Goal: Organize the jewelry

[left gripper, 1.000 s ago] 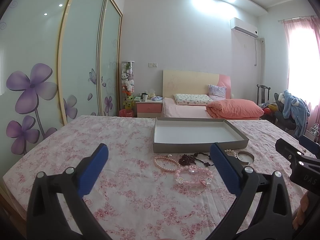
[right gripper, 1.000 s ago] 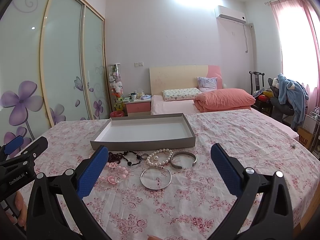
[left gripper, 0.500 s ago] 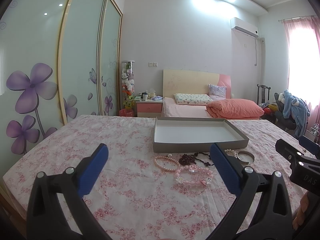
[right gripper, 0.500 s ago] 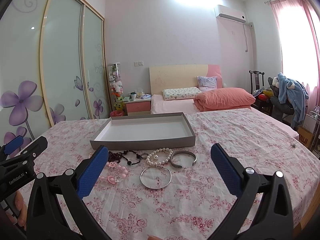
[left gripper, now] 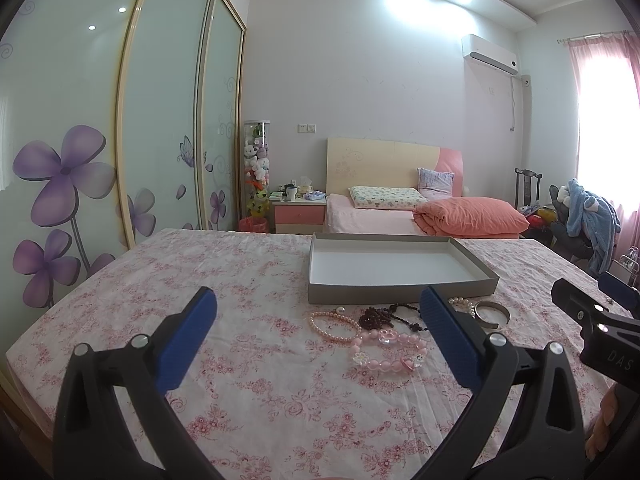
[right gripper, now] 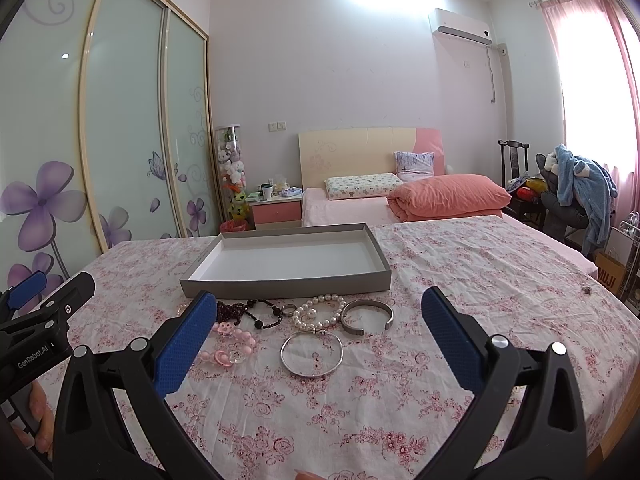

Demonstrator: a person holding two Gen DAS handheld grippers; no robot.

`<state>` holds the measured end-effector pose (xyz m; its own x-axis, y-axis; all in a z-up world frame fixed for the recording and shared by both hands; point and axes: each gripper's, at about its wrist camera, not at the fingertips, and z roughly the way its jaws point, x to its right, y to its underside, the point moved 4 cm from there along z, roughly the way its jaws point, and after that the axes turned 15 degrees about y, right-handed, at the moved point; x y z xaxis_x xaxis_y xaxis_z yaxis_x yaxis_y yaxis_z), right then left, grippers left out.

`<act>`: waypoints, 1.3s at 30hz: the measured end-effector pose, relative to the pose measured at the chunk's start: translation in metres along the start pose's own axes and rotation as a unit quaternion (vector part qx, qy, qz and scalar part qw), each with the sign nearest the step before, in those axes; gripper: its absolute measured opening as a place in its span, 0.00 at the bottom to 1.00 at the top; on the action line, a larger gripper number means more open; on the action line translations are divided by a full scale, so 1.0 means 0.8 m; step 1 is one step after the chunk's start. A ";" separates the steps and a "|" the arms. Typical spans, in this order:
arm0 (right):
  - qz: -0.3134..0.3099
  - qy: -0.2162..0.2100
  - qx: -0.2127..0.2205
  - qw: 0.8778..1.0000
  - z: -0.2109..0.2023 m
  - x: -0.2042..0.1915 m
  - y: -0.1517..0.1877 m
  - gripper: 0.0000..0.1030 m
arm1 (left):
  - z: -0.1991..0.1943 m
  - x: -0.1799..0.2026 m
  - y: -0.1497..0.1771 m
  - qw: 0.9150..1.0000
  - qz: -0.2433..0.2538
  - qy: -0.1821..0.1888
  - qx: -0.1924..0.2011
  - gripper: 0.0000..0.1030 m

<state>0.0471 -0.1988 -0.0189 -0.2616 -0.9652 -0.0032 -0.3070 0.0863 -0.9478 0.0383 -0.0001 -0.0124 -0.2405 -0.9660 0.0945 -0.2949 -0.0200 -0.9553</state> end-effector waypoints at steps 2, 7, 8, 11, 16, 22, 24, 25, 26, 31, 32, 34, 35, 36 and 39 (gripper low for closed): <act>0.000 0.000 0.000 1.000 0.000 0.001 -0.002 0.98 | 0.000 0.000 0.000 1.000 0.000 0.000 0.000 0.96; 0.000 0.000 -0.001 1.000 0.001 0.000 0.001 0.98 | 0.000 0.000 0.000 1.000 0.000 0.000 -0.001 0.96; 0.000 0.000 -0.001 1.000 0.001 0.000 0.000 0.98 | 0.001 0.000 0.000 1.000 0.000 0.000 -0.001 0.96; 0.000 0.000 -0.001 1.000 0.001 0.000 0.001 0.98 | 0.000 0.000 0.000 1.000 0.000 0.000 -0.001 0.96; 0.000 0.000 -0.002 1.000 0.001 0.000 -0.001 0.98 | 0.000 0.000 0.000 1.000 0.000 0.001 -0.001 0.96; 0.000 0.001 -0.003 1.000 0.002 -0.001 -0.001 0.98 | 0.001 0.000 0.000 1.000 -0.001 0.001 -0.002 0.96; 0.000 0.001 -0.004 1.000 0.004 -0.001 0.002 0.98 | 0.001 -0.002 0.003 1.000 -0.001 0.000 -0.003 0.96; 0.000 0.001 -0.005 1.000 0.005 0.000 0.005 0.98 | 0.001 -0.003 0.006 1.000 -0.001 0.001 -0.004 0.96; 0.000 0.002 -0.006 1.000 0.005 -0.001 0.007 0.98 | 0.005 -0.004 0.007 1.000 -0.001 0.001 -0.005 0.96; -0.001 0.005 -0.018 1.000 0.023 -0.001 0.015 0.98 | 0.019 -0.011 0.020 1.000 -0.004 0.000 -0.014 0.96; -0.002 0.005 -0.021 1.000 0.024 -0.001 0.012 0.98 | 0.024 -0.011 0.019 1.000 -0.005 -0.002 -0.017 0.96; -0.003 0.005 -0.035 0.999 0.032 -0.002 0.011 0.98 | 0.030 -0.012 0.019 1.000 -0.007 -0.004 -0.025 0.96; -0.003 0.004 -0.041 0.999 0.036 -0.002 0.014 0.98 | 0.033 -0.013 0.020 0.999 -0.009 -0.005 -0.031 0.96; -0.003 0.002 -0.047 0.999 0.039 -0.002 0.016 0.98 | 0.037 -0.015 0.023 0.999 -0.012 -0.008 -0.039 0.96; -0.008 -0.005 -0.082 0.997 0.057 -0.006 0.026 0.98 | 0.052 -0.021 0.029 0.997 -0.023 -0.011 -0.068 0.96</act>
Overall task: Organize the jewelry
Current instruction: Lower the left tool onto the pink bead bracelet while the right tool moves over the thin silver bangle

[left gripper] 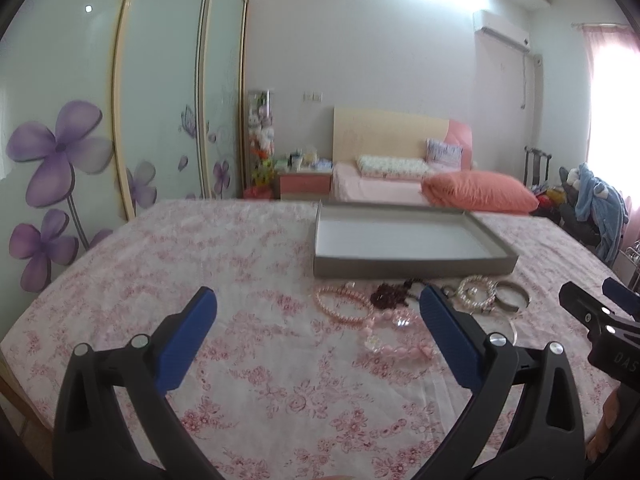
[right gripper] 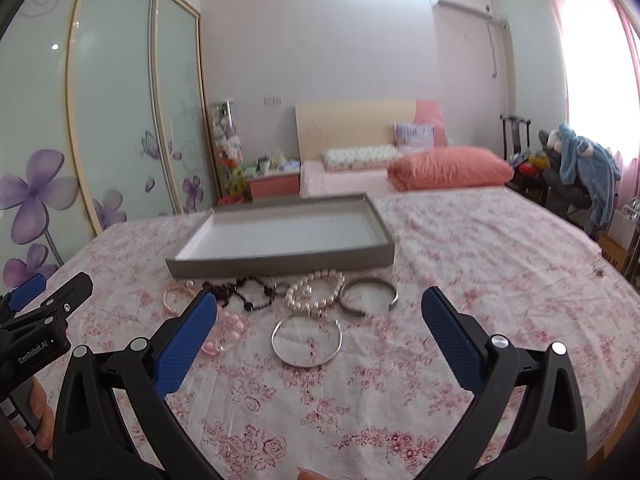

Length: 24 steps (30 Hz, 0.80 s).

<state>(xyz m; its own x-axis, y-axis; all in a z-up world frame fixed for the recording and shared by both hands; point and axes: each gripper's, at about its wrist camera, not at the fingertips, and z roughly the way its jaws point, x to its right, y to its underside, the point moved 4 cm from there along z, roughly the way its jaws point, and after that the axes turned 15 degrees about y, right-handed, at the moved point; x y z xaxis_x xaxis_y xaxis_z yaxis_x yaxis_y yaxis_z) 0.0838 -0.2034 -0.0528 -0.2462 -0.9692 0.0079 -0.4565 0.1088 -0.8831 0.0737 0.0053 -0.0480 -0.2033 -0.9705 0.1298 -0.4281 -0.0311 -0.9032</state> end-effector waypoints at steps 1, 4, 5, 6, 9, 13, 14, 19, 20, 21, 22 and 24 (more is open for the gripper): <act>-0.005 -0.001 -0.017 1.000 0.009 -0.002 0.004 0.98 | 0.007 -0.002 0.002 1.000 -0.006 0.002 -0.012 0.96; -0.022 0.002 -0.074 0.997 0.036 -0.009 0.016 0.98 | 0.026 -0.013 0.010 0.999 -0.026 0.009 -0.047 0.96; -0.026 0.003 -0.090 0.996 0.043 -0.012 0.021 0.98 | 0.033 -0.016 0.014 0.997 -0.035 0.013 -0.063 0.96; -0.032 0.004 -0.111 0.993 0.052 -0.014 0.026 0.98 | 0.038 -0.018 0.017 0.996 -0.041 0.018 -0.075 0.96; -0.055 0.014 -0.150 0.987 0.071 -0.021 0.039 0.97 | 0.057 -0.024 0.024 0.993 -0.052 0.029 -0.103 0.96; -0.077 0.018 -0.189 0.979 0.088 -0.027 0.049 0.94 | 0.075 -0.029 0.033 0.986 -0.071 0.048 -0.141 0.96; -0.080 0.015 -0.197 0.977 0.091 -0.030 0.051 0.93 | 0.081 -0.030 0.035 0.984 -0.078 0.056 -0.150 0.96; -0.102 0.018 -0.210 0.972 0.103 -0.044 0.049 0.86 | 0.098 -0.031 0.038 0.977 -0.085 0.073 -0.181 0.96; -0.104 0.018 -0.209 0.972 0.105 -0.045 0.047 0.84 | 0.101 -0.030 0.038 0.976 -0.085 0.074 -0.185 0.96; -0.105 0.018 -0.209 0.972 0.107 -0.046 0.044 0.83 | 0.105 -0.030 0.038 0.975 -0.084 0.077 -0.192 0.96; -0.105 0.019 -0.209 0.972 0.110 -0.047 0.042 0.82 | 0.107 -0.029 0.037 0.974 -0.083 0.079 -0.195 0.96; -0.106 0.017 -0.205 0.973 0.114 -0.047 0.039 0.77 | 0.113 -0.025 0.036 0.973 -0.076 0.081 -0.203 0.96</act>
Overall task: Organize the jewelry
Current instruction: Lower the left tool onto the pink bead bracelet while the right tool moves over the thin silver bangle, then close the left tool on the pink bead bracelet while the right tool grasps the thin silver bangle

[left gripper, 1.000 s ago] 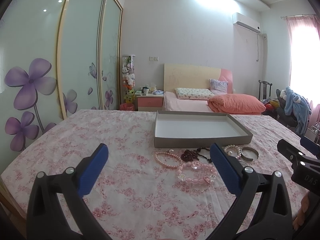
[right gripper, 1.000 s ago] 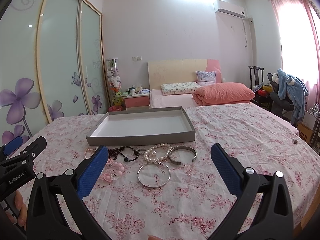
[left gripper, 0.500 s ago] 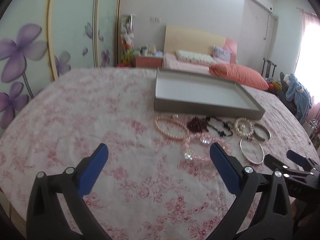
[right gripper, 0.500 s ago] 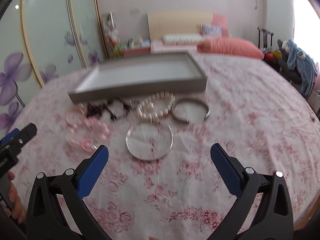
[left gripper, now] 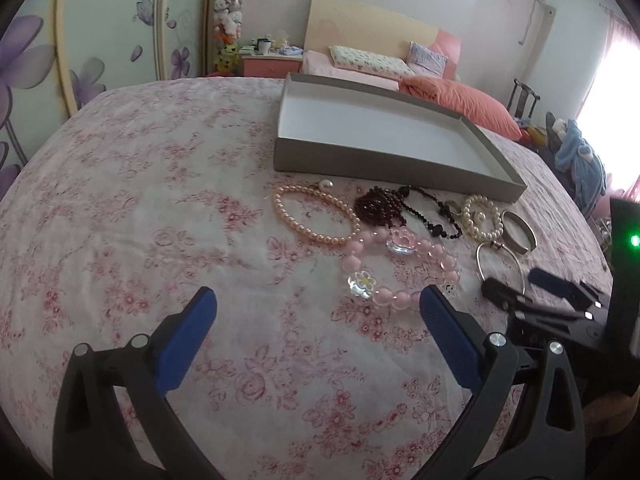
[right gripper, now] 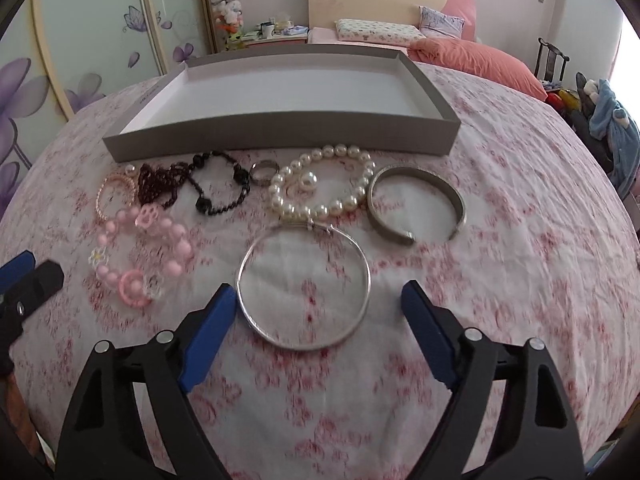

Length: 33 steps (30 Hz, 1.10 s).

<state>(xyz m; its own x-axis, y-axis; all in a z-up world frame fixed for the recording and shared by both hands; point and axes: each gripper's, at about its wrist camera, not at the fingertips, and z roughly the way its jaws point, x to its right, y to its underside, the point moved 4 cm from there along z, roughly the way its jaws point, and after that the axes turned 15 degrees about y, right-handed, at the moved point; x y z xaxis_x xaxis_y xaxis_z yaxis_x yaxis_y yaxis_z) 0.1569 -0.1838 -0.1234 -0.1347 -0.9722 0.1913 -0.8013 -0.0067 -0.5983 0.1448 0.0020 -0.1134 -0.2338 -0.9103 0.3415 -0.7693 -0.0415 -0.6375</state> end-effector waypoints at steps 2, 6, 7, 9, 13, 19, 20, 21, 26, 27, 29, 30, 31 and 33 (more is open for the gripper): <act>-0.002 -0.003 0.012 1.000 -0.001 0.000 0.000 0.68 | 0.004 0.002 -0.002 1.000 0.005 -0.002 -0.006 0.96; -0.006 -0.007 0.016 1.000 -0.002 0.000 0.000 0.68 | 0.019 0.004 -0.005 1.000 0.003 0.000 -0.024 0.96; -0.006 -0.007 0.016 1.000 -0.001 0.001 -0.002 0.68 | 0.022 0.004 -0.006 1.000 0.001 0.000 -0.027 0.95; -0.006 -0.008 0.016 1.000 -0.001 0.004 -0.001 0.68 | 0.027 0.004 -0.009 0.999 0.000 -0.002 -0.032 0.88; -0.006 -0.006 0.016 1.000 -0.001 0.004 -0.002 0.68 | 0.040 0.001 -0.015 0.999 -0.005 -0.009 -0.044 0.76; -0.001 -0.003 0.010 1.000 0.002 0.005 0.000 0.78 | 0.054 0.010 -0.020 0.998 0.009 -0.024 -0.052 0.60; -0.001 -0.003 0.011 1.000 0.003 0.006 -0.002 0.80 | 0.054 0.011 -0.020 0.998 0.011 -0.025 -0.053 0.56; -0.002 -0.002 0.011 1.000 0.002 0.005 -0.001 0.80 | 0.055 0.014 -0.021 0.998 0.015 -0.027 -0.053 0.51; -0.005 -0.006 0.014 1.000 0.002 0.007 -0.003 0.68 | 0.055 0.016 -0.019 0.998 0.024 -0.033 -0.049 0.20; -0.006 -0.007 0.014 1.000 0.001 0.008 -0.003 0.68 | 0.053 0.013 -0.020 0.998 0.019 -0.028 -0.048 0.16; -0.007 -0.007 0.012 1.000 0.001 0.009 -0.003 0.68 | 0.051 0.010 -0.020 0.999 0.010 -0.021 -0.047 0.16; -0.007 -0.008 0.012 1.000 0.000 0.009 -0.002 0.68 | 0.049 0.008 -0.019 0.999 0.007 -0.018 -0.046 0.16; -0.006 -0.009 0.012 1.000 0.000 0.009 -0.002 0.68 | 0.049 0.007 -0.019 0.999 0.005 -0.018 -0.046 0.16; -0.002 -0.013 0.013 1.000 -0.002 0.010 -0.001 0.68 | 0.044 0.004 -0.018 0.999 0.001 -0.014 -0.043 0.16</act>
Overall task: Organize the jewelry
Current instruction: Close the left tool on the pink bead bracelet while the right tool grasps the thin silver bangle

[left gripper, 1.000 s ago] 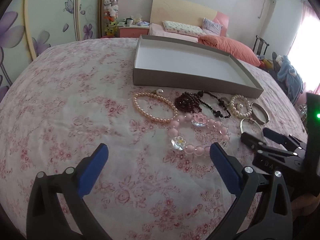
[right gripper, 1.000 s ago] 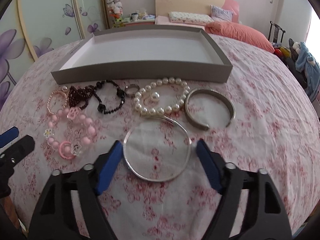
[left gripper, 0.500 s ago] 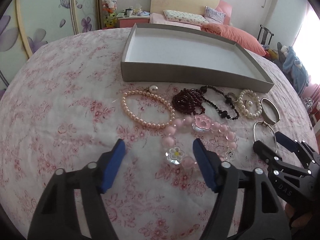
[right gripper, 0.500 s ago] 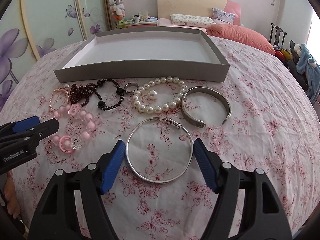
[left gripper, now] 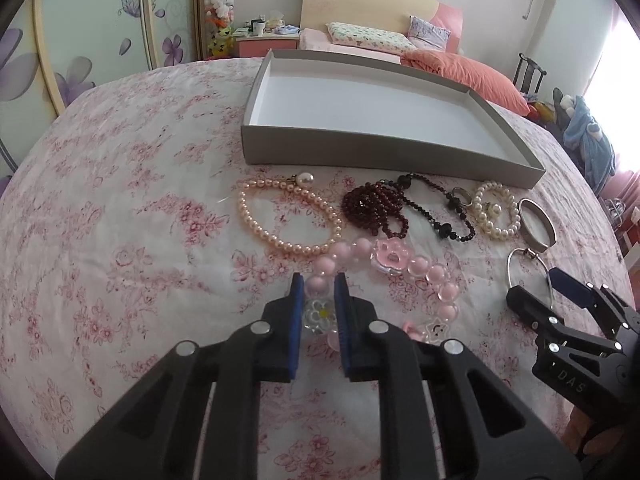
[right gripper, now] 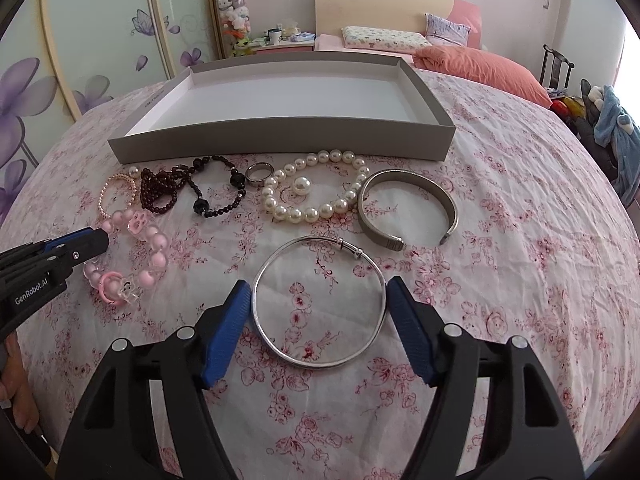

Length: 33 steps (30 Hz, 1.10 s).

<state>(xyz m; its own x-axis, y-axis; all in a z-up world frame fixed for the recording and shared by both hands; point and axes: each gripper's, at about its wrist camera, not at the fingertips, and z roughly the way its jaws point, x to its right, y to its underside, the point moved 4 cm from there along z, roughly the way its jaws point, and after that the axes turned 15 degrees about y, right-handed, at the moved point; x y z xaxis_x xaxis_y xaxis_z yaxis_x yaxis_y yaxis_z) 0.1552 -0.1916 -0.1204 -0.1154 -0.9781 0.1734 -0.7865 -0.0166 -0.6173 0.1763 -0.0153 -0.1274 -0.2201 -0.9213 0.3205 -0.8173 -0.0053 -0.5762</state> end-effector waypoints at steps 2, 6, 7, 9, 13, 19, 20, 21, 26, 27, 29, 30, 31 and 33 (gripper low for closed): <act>0.006 -0.006 0.000 1.000 -0.002 0.002 0.001 0.68 | -0.005 0.000 0.001 1.000 -0.001 0.007 0.006 0.16; 0.012 -0.010 0.009 1.000 -0.008 0.005 0.002 0.68 | -0.020 0.004 0.000 0.999 0.005 0.023 0.026 0.15; 0.013 -0.010 0.011 1.000 -0.010 0.005 0.002 0.68 | -0.024 0.005 0.000 0.999 0.007 0.029 0.032 0.15; 0.016 -0.012 0.016 1.000 -0.013 0.006 0.001 0.68 | -0.030 0.009 -0.001 0.998 0.008 0.041 0.042 0.15; 0.018 -0.015 0.021 1.000 -0.016 0.006 0.001 0.68 | -0.042 0.021 -0.002 0.996 0.015 0.064 0.061 0.15; 0.022 -0.018 0.026 0.999 -0.020 0.007 0.002 0.68 | -0.059 0.035 -0.005 0.992 0.025 0.092 0.085 0.15; 0.023 -0.018 0.027 0.999 -0.021 0.007 0.001 0.68 | -0.061 0.037 -0.005 0.991 0.026 0.096 0.088 0.15; 0.025 -0.019 0.028 0.999 -0.021 0.007 0.001 0.68 | -0.064 0.039 -0.005 0.990 0.028 0.101 0.093 0.13; 0.026 -0.020 0.030 0.999 -0.022 0.009 0.001 0.68 | -0.072 0.045 -0.009 0.988 0.037 0.110 0.106 0.13; 0.026 -0.020 0.029 0.999 -0.022 0.009 0.001 0.68 | -0.072 0.047 -0.009 0.988 0.040 0.107 0.106 0.13; 0.026 -0.021 0.028 0.999 -0.021 0.010 0.002 0.68 | -0.069 0.046 -0.009 0.989 0.039 0.104 0.101 0.13; 0.026 -0.021 0.028 0.999 -0.021 0.010 0.002 0.68 | -0.067 0.045 -0.008 0.989 0.037 0.102 0.100 0.13; 0.028 -0.021 0.029 0.999 -0.021 0.010 0.001 0.68 | -0.067 0.043 -0.007 0.989 0.036 0.100 0.101 0.13; 0.030 -0.021 0.030 0.999 -0.022 0.012 0.000 0.68 | -0.071 0.042 -0.007 0.988 0.033 0.104 0.106 0.13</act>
<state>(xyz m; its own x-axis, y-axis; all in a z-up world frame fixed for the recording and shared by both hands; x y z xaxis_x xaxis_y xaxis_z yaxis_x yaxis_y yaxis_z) 0.1435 -0.1971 -0.1057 -0.1337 -0.9856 0.1034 -0.7406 0.0301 -0.6712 0.1437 -0.0241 -0.0708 -0.3919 -0.8231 0.4110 -0.6721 -0.0489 -0.7389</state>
